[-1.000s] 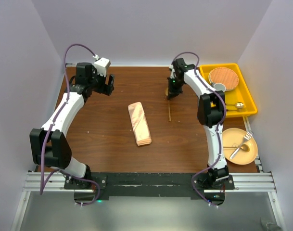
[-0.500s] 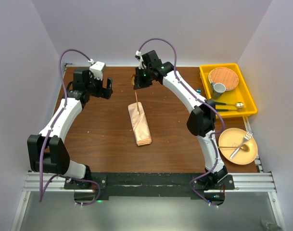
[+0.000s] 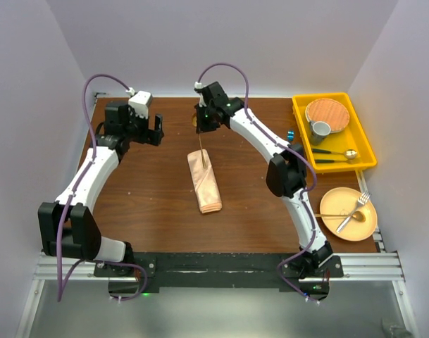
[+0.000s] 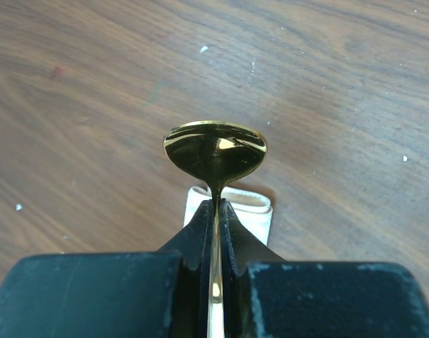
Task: Fold the napkin into a case and place the utensils inside
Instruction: Insert the spoon into the folded napkin.
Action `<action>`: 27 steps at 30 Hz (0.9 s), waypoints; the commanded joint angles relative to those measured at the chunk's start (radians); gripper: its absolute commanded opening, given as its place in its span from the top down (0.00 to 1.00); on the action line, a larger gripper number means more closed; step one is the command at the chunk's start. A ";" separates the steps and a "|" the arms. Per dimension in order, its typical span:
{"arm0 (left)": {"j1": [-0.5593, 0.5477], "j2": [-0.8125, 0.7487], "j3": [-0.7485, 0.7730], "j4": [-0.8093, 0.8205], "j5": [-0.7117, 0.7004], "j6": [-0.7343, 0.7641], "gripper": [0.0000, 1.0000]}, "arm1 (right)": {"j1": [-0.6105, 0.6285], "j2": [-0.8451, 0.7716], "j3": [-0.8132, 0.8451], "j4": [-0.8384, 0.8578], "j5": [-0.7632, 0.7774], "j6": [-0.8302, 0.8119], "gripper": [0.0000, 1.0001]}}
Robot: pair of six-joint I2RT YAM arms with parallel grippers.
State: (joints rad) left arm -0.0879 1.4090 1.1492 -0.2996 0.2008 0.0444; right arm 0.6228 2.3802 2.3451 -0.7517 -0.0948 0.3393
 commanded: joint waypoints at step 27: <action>0.020 -0.077 -0.052 0.043 -0.008 0.000 0.00 | 0.041 -0.016 -0.130 0.071 0.081 -0.029 1.00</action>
State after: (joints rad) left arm -0.0784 1.3735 1.1141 -0.3000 0.2001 0.0452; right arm 0.6518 2.4016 2.2391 -0.6796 -0.0383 0.2955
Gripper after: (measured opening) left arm 0.997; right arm 0.022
